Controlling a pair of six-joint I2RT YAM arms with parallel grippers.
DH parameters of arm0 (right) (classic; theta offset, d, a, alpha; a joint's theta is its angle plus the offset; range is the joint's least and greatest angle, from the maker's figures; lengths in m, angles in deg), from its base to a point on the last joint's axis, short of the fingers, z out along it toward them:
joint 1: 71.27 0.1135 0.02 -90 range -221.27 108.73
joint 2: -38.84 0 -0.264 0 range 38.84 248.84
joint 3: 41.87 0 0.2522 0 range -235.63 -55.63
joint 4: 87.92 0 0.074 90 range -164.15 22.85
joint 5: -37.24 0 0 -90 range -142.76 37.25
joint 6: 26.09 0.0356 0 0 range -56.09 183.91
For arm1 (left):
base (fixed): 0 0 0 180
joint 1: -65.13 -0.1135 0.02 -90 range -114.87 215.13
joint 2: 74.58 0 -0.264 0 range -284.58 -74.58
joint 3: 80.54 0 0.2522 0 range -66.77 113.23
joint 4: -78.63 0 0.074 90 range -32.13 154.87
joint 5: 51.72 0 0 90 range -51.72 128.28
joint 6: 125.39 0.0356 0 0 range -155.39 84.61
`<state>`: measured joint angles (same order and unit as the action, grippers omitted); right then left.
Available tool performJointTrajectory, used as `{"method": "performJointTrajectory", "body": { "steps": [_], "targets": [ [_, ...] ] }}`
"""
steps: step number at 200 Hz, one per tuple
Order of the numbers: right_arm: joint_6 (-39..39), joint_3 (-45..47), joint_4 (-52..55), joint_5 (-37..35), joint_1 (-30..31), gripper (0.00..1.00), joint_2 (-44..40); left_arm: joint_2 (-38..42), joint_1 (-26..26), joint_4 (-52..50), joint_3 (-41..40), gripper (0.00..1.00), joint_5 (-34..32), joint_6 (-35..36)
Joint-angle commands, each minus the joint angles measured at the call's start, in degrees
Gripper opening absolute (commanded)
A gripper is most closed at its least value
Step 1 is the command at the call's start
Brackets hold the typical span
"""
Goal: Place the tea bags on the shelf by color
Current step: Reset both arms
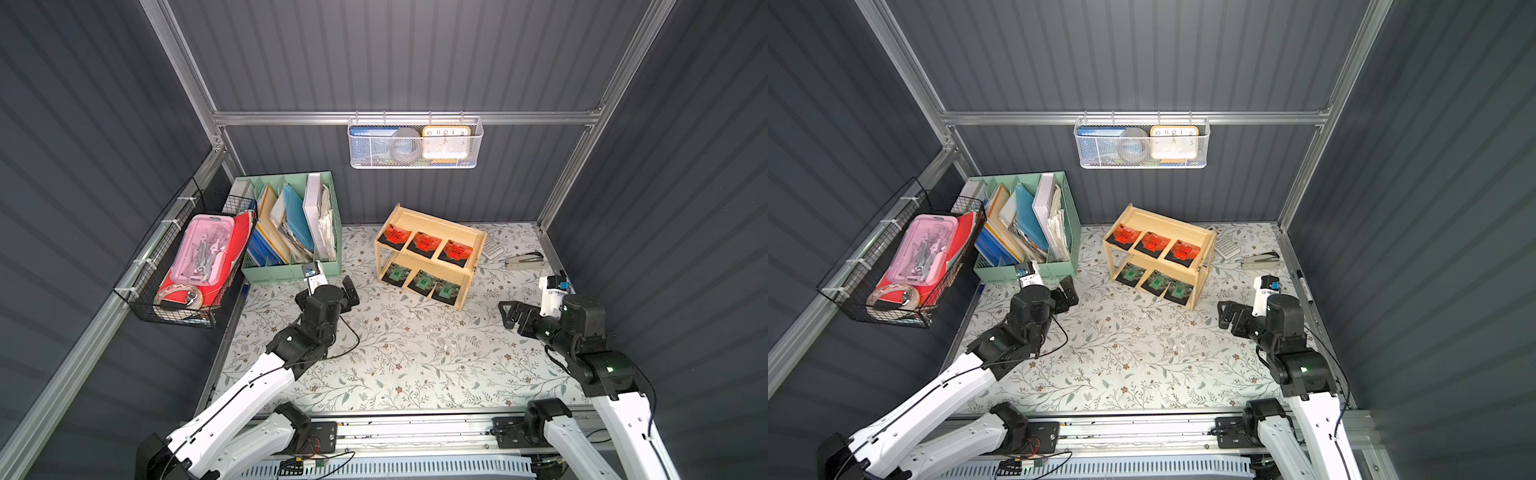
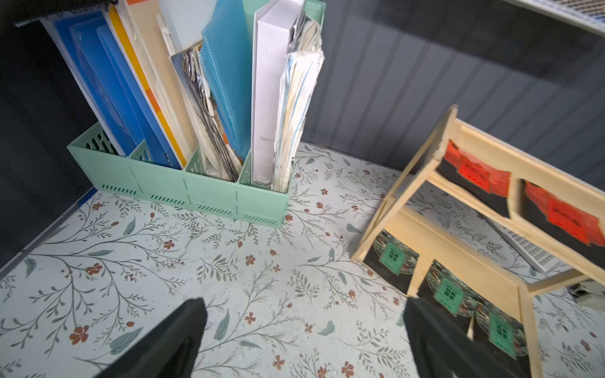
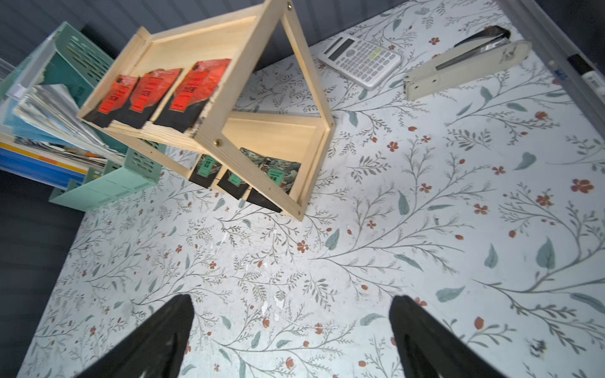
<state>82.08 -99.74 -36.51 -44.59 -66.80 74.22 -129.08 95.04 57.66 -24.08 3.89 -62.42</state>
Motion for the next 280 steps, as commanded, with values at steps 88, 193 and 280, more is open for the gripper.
{"method": "performJointTrajectory", "body": {
  "steps": [88,193,280],
  "targets": [
    [-8.1,14.8,-23.2,-7.3,-0.2,0.99,-0.4,-9.7,-24.4,41.9,-14.7,1.0,20.2,20.2],
    [-13.2,22.8,-48.6,-12.5,-1.2,0.99,15.5,-41.6,-34.0,75.3,-16.7,1.0,34.4,24.4],
    [-16.3,24.3,-73.2,-9.0,-5.4,0.99,34.5,-43.1,-35.6,72.8,-14.8,1.0,29.9,20.5]
  ]
}}
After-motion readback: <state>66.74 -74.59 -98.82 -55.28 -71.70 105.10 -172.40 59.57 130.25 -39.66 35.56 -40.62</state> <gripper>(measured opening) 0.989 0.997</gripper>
